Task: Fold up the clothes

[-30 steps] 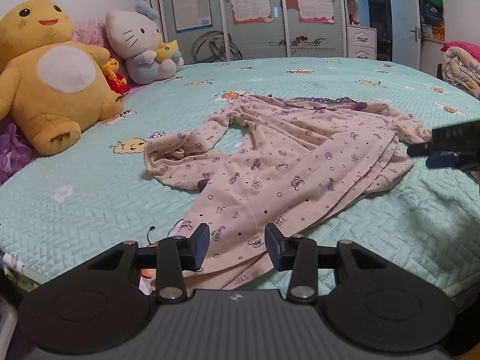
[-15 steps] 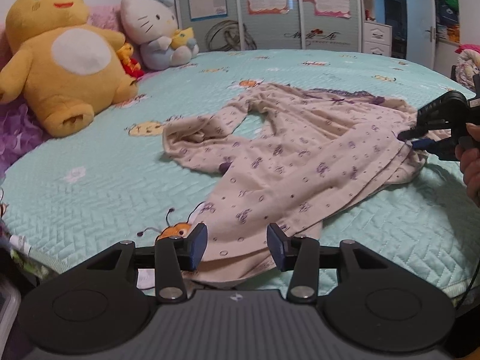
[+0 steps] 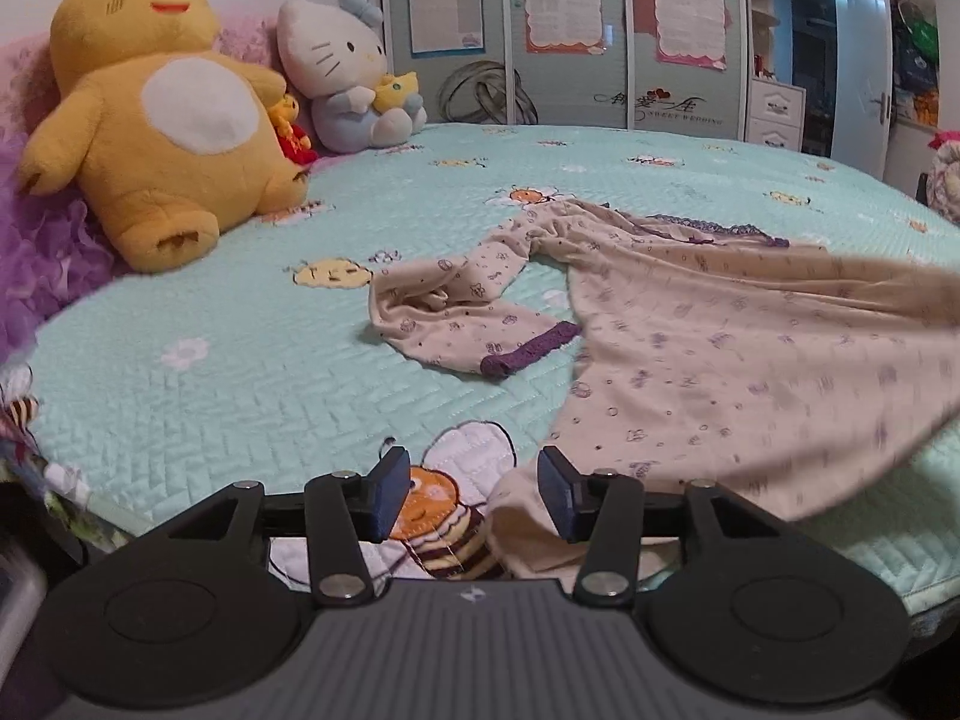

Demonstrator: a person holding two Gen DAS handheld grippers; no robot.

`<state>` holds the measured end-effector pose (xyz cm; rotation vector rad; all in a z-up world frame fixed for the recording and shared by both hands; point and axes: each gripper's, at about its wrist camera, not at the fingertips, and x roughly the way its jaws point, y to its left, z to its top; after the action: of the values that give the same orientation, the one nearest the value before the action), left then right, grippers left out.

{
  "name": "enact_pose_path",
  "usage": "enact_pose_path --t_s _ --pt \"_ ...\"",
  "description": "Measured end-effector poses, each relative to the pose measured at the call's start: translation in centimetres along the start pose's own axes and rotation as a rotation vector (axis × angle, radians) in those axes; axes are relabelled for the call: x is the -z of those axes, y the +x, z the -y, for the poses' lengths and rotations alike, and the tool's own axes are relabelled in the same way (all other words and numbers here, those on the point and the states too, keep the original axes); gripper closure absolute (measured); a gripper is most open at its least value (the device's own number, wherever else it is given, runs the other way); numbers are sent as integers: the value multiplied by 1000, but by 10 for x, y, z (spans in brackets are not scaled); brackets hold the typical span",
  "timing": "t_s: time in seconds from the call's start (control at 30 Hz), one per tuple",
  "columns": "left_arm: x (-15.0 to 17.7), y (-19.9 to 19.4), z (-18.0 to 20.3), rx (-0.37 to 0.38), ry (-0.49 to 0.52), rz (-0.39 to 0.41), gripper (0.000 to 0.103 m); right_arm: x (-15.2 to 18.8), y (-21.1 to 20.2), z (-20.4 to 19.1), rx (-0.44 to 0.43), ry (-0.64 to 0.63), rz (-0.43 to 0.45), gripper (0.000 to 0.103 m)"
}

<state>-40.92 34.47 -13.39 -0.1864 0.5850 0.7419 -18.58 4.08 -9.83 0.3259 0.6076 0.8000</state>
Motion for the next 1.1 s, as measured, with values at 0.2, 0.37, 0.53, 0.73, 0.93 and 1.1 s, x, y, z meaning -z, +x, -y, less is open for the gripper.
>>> enact_pose_path --t_s 0.2,0.37,0.53,0.73,0.93,1.1 --pt "4 -1 -4 83 -58 -40 51 45 -4 39 100 55 -180 97" --pt "2 1 -2 112 -47 -46 47 30 -23 41 125 78 -24 45" --pt "4 3 20 65 142 -24 47 37 -8 50 186 62 -71 45" --pt "22 -3 42 34 392 16 46 50 5 46 213 0 -137 45" --pt "29 6 54 -4 498 10 44 55 6 55 221 52 -167 45" --pt "30 13 67 -7 602 6 41 55 6 58 223 75 -172 45"
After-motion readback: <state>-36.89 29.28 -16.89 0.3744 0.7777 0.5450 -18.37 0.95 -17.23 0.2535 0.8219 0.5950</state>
